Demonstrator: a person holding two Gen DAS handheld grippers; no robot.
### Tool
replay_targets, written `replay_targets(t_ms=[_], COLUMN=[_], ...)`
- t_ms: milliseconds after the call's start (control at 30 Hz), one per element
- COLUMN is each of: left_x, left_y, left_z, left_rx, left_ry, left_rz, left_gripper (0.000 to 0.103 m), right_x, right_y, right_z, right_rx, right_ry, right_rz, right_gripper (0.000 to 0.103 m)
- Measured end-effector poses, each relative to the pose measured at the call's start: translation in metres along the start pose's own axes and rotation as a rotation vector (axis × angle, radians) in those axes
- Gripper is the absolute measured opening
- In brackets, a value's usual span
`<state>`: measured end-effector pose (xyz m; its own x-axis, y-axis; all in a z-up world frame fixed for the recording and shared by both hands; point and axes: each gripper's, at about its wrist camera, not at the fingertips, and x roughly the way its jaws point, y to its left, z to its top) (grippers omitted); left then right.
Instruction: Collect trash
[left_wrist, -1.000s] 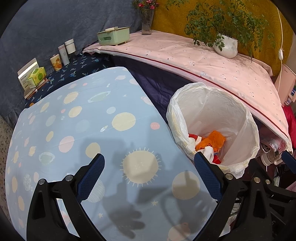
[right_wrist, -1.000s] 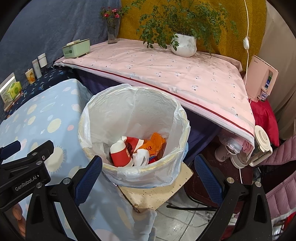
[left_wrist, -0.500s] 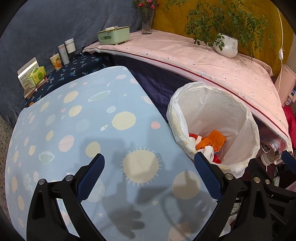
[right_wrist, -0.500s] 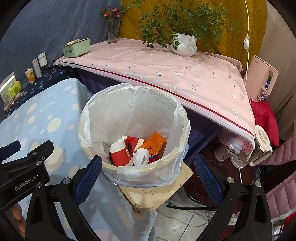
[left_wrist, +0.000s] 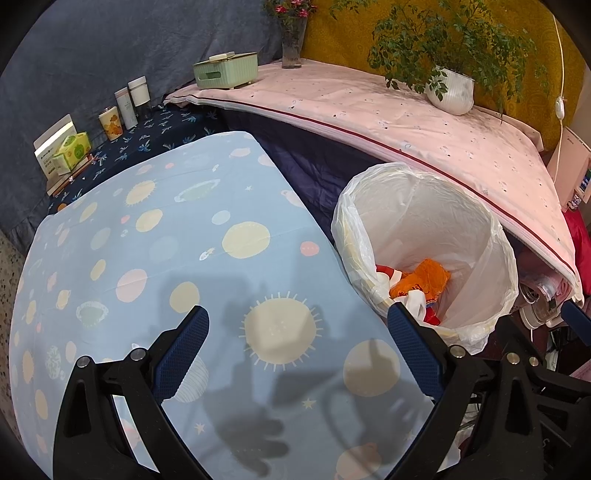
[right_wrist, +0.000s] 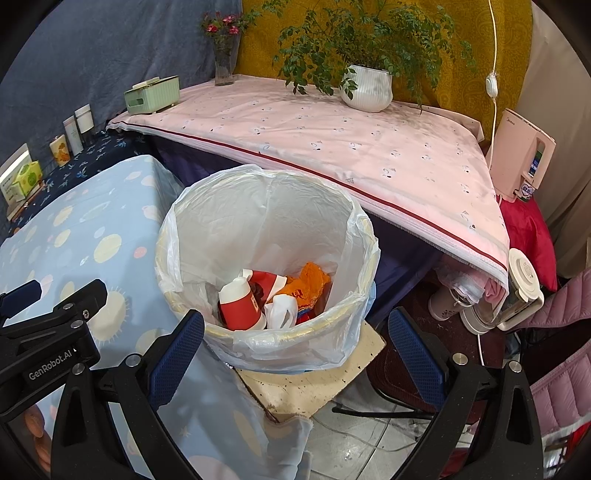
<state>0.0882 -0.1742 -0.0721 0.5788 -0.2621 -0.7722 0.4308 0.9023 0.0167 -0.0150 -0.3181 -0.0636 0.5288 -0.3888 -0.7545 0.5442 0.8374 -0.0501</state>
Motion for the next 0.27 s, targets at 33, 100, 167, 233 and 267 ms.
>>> replay_targets(t_ms=[33, 100, 167, 233, 267], left_x=[0.0006, 0.0004, 0.0014, 0.0023, 0.0025], left_y=[0.0001, 0.0000, 0.0005, 0.0016, 0.0017], left_z=[-0.0016, -0.0018, -0.0028, -0.0036, -0.0037], left_rx=[0.000, -0.003, -0.004, -0.001, 0.000], left_ry=[0.000, -0.002, -0.003, -0.002, -0.002], left_rz=[-0.001, 0.000, -0.001, -0.007, -0.010], left_gripper=[0.093, 0.093, 0.093, 0.093, 0.093], right_x=[0.0000, 0.0000, 0.0004, 0.0009, 0.0016], right_y=[0.0001, 0.0001, -0.0006, -0.0011, -0.0024], right_z=[0.0000, 0.0002, -0.0007, -0.0013, -0.0023], right_rx=[0.000, 0.001, 0.002, 0.004, 0.005], right_ry=[0.000, 0.001, 0.002, 0.004, 0.004], right_rz=[-0.001, 0.002, 0.003, 0.003, 0.003], right_gripper=[0.096, 0.096, 0.096, 0.096, 0.096])
